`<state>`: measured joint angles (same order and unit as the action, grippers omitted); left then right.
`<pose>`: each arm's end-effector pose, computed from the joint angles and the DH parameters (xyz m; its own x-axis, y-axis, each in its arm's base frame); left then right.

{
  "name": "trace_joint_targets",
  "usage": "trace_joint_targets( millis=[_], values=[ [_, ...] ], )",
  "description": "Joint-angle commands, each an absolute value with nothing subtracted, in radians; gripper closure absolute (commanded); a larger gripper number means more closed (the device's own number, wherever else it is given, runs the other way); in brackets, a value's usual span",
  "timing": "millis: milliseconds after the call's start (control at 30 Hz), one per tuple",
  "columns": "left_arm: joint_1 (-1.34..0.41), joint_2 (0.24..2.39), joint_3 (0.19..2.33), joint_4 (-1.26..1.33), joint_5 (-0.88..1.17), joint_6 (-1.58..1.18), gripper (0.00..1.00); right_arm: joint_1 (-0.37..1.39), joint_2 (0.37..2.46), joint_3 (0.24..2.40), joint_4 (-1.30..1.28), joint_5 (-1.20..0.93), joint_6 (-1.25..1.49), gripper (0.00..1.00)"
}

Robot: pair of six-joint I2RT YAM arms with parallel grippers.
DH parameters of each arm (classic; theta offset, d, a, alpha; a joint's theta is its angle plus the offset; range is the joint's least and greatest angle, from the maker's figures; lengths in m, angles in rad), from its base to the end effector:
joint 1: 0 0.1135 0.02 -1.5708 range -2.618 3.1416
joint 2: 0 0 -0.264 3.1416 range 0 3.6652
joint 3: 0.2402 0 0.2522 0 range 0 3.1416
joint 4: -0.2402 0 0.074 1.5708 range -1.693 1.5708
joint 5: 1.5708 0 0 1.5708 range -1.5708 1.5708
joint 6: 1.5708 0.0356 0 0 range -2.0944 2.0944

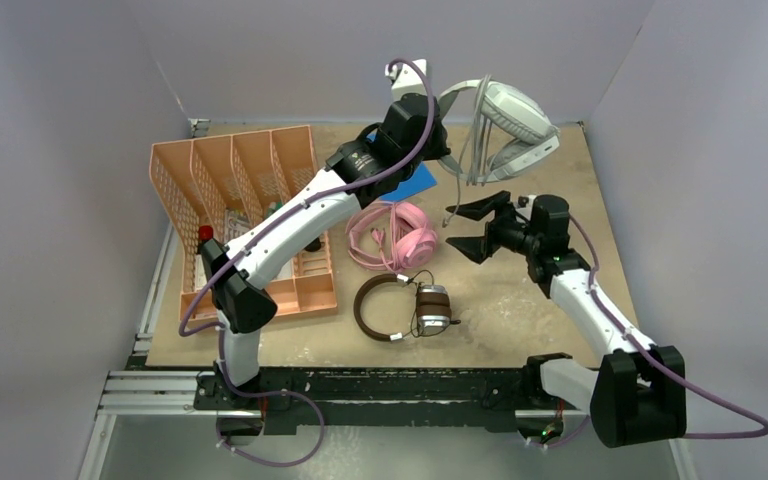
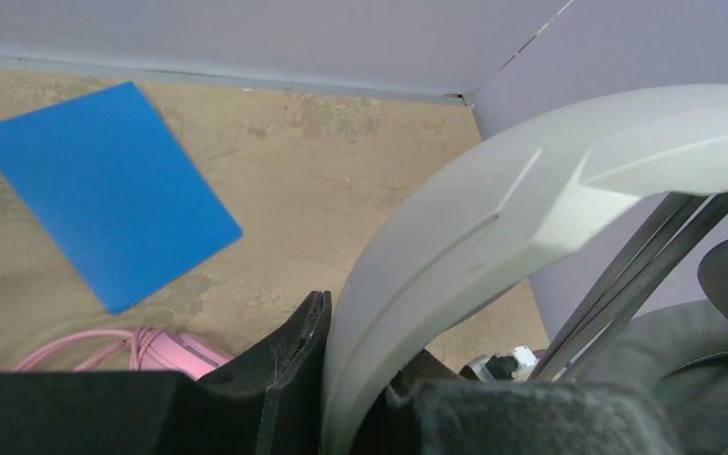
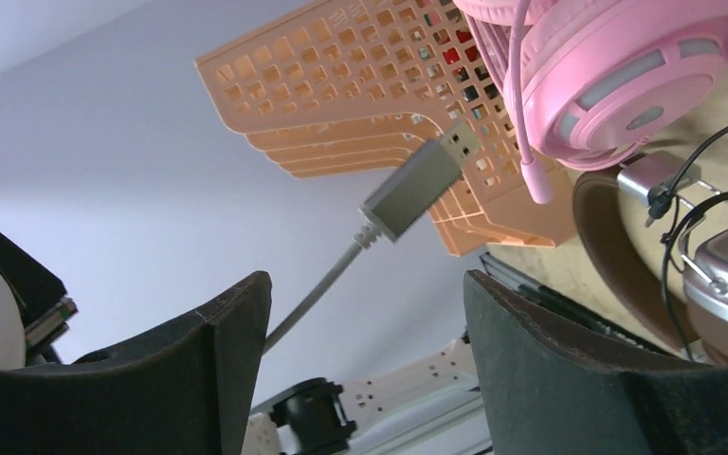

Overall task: Wrap the headphones
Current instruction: Wrap the headphones cable around the headphones.

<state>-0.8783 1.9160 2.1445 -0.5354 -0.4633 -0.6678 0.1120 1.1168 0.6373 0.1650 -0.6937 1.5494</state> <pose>0.2901 -0.3248 0.4439 -0.4094 -0.3742 -0.8321 0.2076 0.8499 -0.4843 0.2416 0.0501 0.2596 -0.6966 0.6952 0.1774 0.2926 0.0494 0.9550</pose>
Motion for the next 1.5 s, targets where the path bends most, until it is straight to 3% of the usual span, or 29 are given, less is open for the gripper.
trace_joint_targets(
  millis=[0,700,867,1033,1300,1467],
  values=[
    [-0.879,1.847,2.17,-0.395,-0.443,-0.691,1.0,0.124,1.107,0.62,0.228,-0.673,1.711,0.26],
    [-0.879,1.859,2.181,-0.405,-0.448,-0.68,1.0,0.207,1.141,0.583,0.329,-0.633,1.87,0.4],
    [-0.879,1.857,2.183,-0.41,-0.445,-0.677,1.0,0.213,1.148,0.59,0.328,-0.6,1.854,0.57],
    [-0.879,1.858,2.182,-0.412,-0.448,-0.672,1.0,0.213,1.152,0.583,0.335,-0.598,1.862,0.61],
    [-0.879,1.855,2.181,-0.417,-0.439,-0.671,1.0,0.215,1.154,0.569,0.351,-0.581,1.862,0.88],
    [-0.879,1.839,2.166,-0.416,-0.432,-0.66,1.0,0.215,1.141,0.54,0.35,-0.552,1.851,1.0]
  ],
)
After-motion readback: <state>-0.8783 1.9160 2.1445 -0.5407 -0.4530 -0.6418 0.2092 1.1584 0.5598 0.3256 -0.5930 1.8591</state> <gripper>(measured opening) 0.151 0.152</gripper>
